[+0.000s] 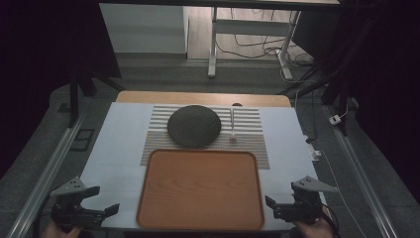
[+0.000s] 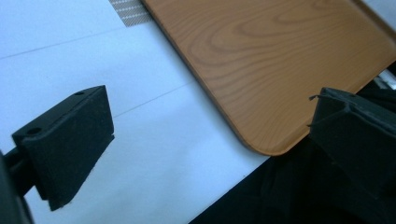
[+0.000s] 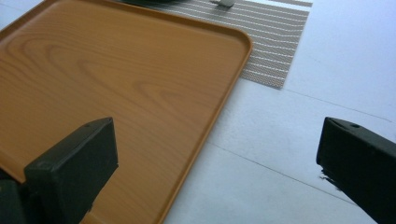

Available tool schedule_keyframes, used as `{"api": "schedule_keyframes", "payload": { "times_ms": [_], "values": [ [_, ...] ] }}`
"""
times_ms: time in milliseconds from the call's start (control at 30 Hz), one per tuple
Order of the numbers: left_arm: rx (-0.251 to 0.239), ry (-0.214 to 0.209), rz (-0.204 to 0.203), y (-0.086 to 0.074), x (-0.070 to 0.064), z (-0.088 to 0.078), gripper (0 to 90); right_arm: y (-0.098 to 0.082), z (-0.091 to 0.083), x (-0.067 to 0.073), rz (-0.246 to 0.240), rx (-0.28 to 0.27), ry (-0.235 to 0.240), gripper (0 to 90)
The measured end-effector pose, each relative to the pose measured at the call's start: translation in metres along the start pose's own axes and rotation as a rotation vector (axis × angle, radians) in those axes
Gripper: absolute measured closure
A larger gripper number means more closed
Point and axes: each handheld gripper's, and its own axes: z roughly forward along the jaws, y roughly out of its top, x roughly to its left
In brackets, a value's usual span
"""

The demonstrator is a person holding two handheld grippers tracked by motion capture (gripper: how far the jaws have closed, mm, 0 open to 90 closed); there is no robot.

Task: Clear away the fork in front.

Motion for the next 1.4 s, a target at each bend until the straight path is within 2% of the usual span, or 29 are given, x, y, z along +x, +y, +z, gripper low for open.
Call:
{"api": "schedule_keyframes", "payload": {
  "times_ms": [267, 767, 1100, 1400],
  "values": [
    [0.012, -0.013, 0.007, 0.001, 0.0, 0.001, 0.0, 0.001, 0.003, 0.003, -0.03, 0.028, 0.007, 0.0],
    [0.035, -0.019, 0.02, 0.002, -0.001, 0.004, 0.0, 0.002, 0.006, 0.002, -0.028, 0.057, 0.029, 0.0],
    [0.031, -0.024, 0.028, 0.002, -0.002, 0.004, 0.0, 0.003, 0.005, 0.007, -0.067, 0.055, 0.016, 0.0],
    [0.034, -0.023, 0.027, 0.003, -0.003, 0.005, 0.0, 0.005, 0.008, 0.012, -0.104, 0.06, 0.037, 0.0]
  ]
}}
